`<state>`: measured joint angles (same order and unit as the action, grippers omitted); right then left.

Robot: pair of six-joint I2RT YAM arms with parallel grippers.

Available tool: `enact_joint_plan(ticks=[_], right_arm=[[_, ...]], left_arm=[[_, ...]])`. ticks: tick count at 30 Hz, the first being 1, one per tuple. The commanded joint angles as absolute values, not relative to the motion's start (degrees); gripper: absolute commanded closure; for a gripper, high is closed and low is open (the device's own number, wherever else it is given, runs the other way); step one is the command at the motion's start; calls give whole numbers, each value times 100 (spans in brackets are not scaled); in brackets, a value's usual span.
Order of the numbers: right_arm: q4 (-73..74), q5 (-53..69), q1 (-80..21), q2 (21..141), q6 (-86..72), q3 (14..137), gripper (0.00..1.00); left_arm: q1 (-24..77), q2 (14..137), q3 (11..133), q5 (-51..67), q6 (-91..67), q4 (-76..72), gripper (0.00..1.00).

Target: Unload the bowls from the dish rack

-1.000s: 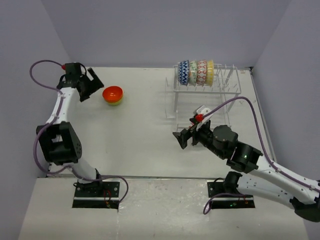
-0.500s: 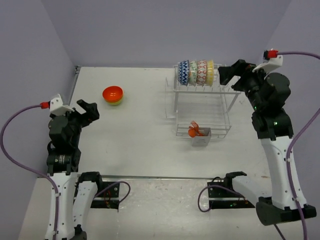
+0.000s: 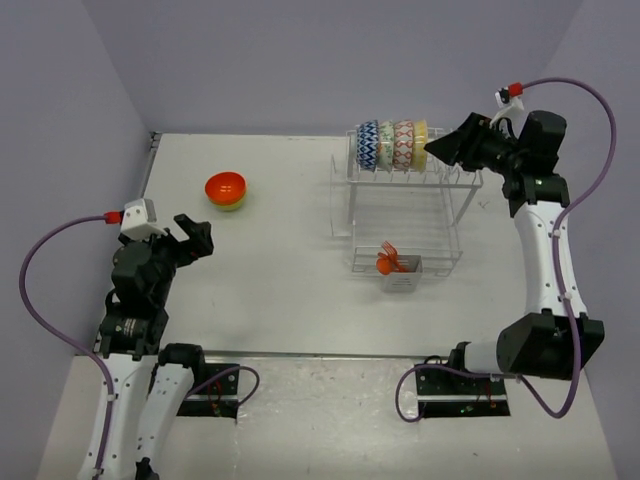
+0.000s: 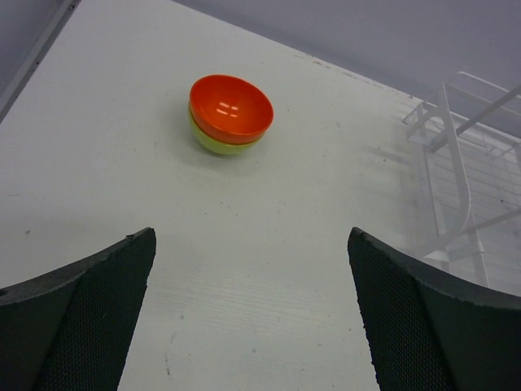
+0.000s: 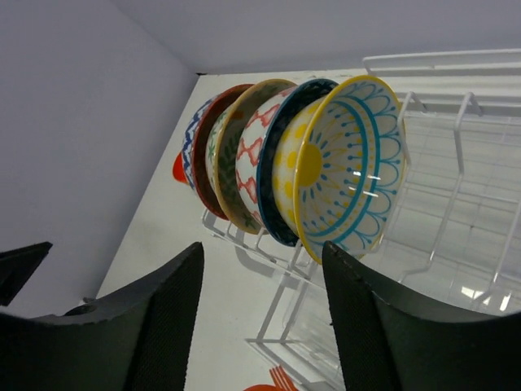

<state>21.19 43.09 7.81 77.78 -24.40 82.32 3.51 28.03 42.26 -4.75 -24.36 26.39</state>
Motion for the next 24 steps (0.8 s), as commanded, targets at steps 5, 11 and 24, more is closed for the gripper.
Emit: enact_joint_plan(ticks=[5,11,24], right_arm=[[985,4896,791,8068,-2584,7990,48],[335,5220,791,8279,-2742,7796,59],[-1036,5677,791,8885,-3269,7541,76]], left_arm=[[457,2830,4280,-378,-2259,2399,0],[457,2856,4280,-316,-2241,2382,0],[457,2936,4298,-316,-2215,2382,0]])
